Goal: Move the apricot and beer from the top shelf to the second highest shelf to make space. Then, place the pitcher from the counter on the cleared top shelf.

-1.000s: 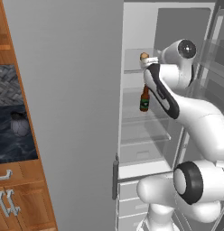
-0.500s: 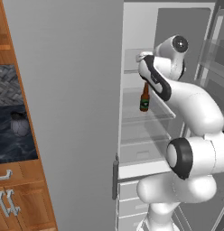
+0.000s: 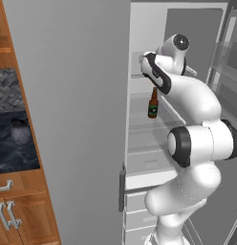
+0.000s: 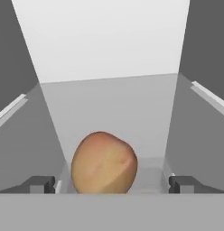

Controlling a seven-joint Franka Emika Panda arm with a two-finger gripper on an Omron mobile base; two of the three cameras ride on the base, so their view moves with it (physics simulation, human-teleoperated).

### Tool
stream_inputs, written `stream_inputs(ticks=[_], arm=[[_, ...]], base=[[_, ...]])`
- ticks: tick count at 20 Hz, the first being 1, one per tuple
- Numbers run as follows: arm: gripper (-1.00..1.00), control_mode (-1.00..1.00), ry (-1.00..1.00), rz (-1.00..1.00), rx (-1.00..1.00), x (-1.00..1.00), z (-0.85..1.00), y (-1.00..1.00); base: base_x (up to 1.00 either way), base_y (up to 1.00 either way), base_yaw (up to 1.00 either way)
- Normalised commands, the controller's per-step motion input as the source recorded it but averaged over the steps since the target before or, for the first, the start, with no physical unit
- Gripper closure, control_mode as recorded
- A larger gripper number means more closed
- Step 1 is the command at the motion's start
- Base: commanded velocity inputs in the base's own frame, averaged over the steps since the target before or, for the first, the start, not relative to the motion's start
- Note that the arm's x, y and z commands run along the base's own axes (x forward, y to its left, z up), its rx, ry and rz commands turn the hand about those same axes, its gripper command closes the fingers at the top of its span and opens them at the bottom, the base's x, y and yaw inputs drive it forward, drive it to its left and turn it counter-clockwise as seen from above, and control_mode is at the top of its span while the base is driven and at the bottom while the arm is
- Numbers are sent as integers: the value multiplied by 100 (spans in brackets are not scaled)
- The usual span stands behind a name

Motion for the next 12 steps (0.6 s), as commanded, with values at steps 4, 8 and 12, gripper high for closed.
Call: stream_inputs(ticks=[4,8,12], arm=[[-100,-100,1,0,0,50,-25,0],[-100,-100,0,0,0,49,-23,0],[100,-100,1,0,0,47,-21,0]], base=[[0,0,0],[0,0,0],[0,0,0]])
